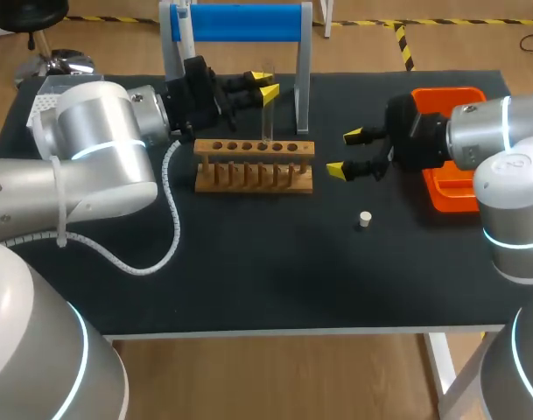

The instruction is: Invert the test tube, pick up the pipette, mount the tip to pipette, aspirate from beaker and dispense into the tube, eject the tip, return the pipette, and cap with the stopper.

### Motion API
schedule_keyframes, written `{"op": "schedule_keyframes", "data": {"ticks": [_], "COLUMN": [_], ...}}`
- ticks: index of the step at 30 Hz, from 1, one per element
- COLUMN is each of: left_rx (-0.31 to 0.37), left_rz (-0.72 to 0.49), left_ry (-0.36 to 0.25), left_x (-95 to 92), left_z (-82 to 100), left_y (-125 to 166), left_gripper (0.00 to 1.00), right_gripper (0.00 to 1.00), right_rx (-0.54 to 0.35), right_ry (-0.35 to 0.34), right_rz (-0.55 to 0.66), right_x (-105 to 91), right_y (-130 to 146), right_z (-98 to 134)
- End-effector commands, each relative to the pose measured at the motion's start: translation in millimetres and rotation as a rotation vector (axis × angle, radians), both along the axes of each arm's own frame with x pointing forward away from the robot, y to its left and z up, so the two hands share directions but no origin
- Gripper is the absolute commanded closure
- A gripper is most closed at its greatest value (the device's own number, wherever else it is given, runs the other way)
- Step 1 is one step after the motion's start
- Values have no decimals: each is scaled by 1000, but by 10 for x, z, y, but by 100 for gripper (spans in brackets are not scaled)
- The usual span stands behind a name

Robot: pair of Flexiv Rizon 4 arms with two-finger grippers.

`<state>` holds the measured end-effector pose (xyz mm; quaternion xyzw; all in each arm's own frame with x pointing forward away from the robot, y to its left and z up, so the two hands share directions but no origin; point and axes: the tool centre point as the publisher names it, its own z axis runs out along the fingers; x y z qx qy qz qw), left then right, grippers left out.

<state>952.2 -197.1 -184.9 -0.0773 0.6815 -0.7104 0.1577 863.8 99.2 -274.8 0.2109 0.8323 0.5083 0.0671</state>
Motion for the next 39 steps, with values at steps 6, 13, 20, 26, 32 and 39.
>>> {"op": "schedule_keyframes", "data": {"ticks": [6,13,20,26,32,39], "left_rx": [0,0,0,0,0,0], "left_rz": [-4,-4,-4,-4,-4,-4], "left_ry": [0,0,0,0,0,0], "left_x": [12,12,12,12,12,12], "left_z": [-2,-2,-2,-2,-2,-2], "left_y": [2,2,2,2,2,2], "left_gripper": [100,100,100,100,100,100], "right_gripper": [0,0,0,0,0,0], "right_rx": [0,-39,-48,-72,-63,-65], "right_ry": [0,-73,-134,-145,-123,-123], "right_rz": [0,-13,6,7,-42,-77], "right_x": [-9,8,72,125,211,275], "right_y": [-10,49,266,416,477,539], "right_z": [2,-144,-263,-440,-543,-619]}}
